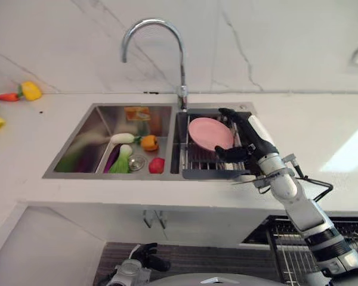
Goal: Place the dishes in the dishwasher.
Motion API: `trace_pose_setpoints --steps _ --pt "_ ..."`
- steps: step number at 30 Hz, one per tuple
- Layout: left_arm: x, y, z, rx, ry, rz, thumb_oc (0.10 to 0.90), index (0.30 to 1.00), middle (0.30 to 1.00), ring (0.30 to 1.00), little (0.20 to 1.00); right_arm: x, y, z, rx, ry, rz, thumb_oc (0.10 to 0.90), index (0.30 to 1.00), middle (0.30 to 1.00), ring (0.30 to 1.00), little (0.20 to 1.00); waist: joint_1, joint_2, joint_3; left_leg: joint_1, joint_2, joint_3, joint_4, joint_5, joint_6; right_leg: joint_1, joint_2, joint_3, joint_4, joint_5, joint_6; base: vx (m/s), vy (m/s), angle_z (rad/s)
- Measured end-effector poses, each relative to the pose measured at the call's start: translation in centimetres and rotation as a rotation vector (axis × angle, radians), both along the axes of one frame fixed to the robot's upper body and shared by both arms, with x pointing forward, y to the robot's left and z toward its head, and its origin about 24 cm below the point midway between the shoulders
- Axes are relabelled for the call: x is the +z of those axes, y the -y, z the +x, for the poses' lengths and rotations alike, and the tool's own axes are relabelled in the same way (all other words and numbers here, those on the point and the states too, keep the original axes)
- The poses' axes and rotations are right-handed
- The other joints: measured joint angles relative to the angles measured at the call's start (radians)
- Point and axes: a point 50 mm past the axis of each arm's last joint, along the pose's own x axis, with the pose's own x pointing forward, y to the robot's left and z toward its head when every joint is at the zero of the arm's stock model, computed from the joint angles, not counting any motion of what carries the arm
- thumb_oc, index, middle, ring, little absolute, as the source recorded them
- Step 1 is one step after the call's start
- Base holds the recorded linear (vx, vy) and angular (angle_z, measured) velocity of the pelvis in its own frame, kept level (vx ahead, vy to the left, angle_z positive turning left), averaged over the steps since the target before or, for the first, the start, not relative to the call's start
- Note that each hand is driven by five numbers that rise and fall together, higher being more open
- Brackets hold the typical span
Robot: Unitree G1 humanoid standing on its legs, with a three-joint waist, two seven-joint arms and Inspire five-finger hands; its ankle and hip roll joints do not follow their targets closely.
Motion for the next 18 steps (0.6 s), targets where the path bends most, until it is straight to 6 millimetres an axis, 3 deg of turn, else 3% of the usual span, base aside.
trace_pose_setpoints --steps 4,12,18 --pt "0.0 -0.3 0.0 0.032 -0.003 0.0 0.8 0.9 0.9 0.9 0.9 0.2 0.5 1.2 -0.05 0.007 -0.034 0.8 0.9 0.9 0.9 0.9 0.016 -0.007 -0.006 -0.003 -0.001 -0.018 -0.001 0.0 0.0 0.013 -0.001 -0.017 -0.002 0.001 0.0 -0.01 0.033 0.16" --pt "0.0 -0.6 0.0 0.062 -0.007 -0.007 0.8 0.9 0.9 0.9 0.9 -3.0 2.1 1.7 -0.15 -0.136 -0.048 0.8 0.9 0.9 0.9 0.9 0.036 -0.013 -0.005 -0.012 -0.014 -0.036 -0.009 0.001 0.002 0.018 -0.01 -0.035 -0.003 0.002 0.005 0.0 0.028 0.07" --pt "-0.1 -0.9 -0.1 0.09 -0.015 -0.006 0.8 0.9 0.9 0.9 0.9 -3.5 2.1 1.6 -0.156 -0.164 -0.051 0.8 0.9 0.9 0.9 0.9 0.037 -0.018 -0.002 -0.012 -0.017 -0.056 -0.011 0.002 0.003 0.033 -0.012 -0.056 -0.006 0.001 0.01 0.01 0.021 0.09"
